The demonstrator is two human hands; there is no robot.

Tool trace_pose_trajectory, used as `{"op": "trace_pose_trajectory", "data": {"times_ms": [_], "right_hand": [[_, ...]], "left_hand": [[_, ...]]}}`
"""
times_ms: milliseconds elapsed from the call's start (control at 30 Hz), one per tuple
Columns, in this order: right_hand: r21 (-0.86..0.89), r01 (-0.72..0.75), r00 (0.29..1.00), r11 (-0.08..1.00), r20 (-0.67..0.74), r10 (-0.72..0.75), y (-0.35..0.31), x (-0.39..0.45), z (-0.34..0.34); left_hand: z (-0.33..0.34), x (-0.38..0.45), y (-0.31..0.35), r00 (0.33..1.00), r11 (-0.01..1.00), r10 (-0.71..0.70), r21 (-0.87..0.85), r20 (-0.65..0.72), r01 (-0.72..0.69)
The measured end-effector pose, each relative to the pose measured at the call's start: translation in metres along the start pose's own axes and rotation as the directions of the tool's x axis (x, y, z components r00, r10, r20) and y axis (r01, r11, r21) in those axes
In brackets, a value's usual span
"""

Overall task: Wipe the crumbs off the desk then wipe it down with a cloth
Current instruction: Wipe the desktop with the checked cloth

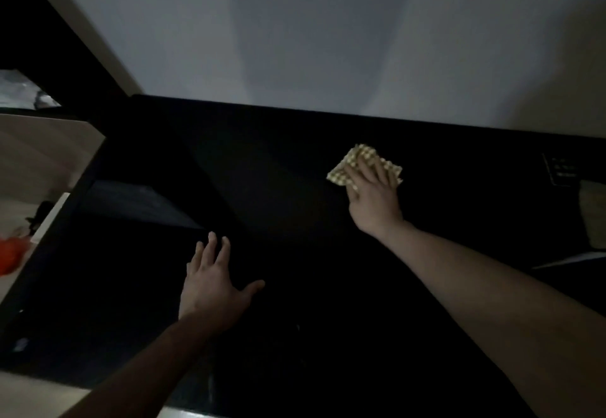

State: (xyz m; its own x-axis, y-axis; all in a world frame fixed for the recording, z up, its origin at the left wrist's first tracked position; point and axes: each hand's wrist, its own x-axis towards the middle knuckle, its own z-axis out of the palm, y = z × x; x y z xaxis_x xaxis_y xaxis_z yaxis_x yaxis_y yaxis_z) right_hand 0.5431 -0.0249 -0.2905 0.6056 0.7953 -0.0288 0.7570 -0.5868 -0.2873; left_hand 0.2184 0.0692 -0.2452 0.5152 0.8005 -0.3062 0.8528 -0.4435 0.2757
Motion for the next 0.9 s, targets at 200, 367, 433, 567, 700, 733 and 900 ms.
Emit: {"op": "trace_pose_trajectory", "data": {"times_ms": [200, 367, 433, 567, 700, 733, 900], "right_hand": [[0.227, 0.284, 0.942, 0.932, 0.117, -0.315, -0.046, -0.134, 0.009], [0.272, 0.418, 0.864, 0.867, 0.176, -0.472, -0.037, -0.246, 0.0], [0.286, 0.461, 0.828, 0.84, 0.201, -0.523, -0.023, -0.271, -0.004], [0.391, 0.409, 0.807, 0.824, 0.267, -0.527, -0.005, -0.275, -0.029], [0.612, 0.106, 0.949, 0.784, 0.174, -0.263, 0.021, -0.224, -0.056], [0.644, 0.069, 0.975, 0.762, 0.118, -0.188, 0.03, -0.201, -0.063], [0.533, -0.016, 0.991, 0.846, -0.106, 0.085, 0.078, -0.062, -0.103]], "left_hand": [[-0.004, 0.002, 0.008, 0.998, 0.998, -0.047, 0.042, 0.051, 0.045], [-0.006, 0.0, 0.016, 0.99, 0.994, -0.079, 0.088, 0.114, 0.07], [-0.005, 0.0, 0.017, 0.988, 0.992, -0.092, 0.096, 0.123, 0.08], [-0.004, 0.001, 0.018, 0.977, 0.988, -0.118, 0.115, 0.179, 0.098], [-0.004, 0.002, 0.025, 0.96, 0.979, -0.145, 0.175, 0.238, 0.105], [-0.004, 0.002, 0.025, 0.959, 0.978, -0.147, 0.18, 0.244, 0.104], [-0.002, 0.005, 0.024, 0.956, 0.972, -0.152, 0.211, 0.251, 0.099]]}}
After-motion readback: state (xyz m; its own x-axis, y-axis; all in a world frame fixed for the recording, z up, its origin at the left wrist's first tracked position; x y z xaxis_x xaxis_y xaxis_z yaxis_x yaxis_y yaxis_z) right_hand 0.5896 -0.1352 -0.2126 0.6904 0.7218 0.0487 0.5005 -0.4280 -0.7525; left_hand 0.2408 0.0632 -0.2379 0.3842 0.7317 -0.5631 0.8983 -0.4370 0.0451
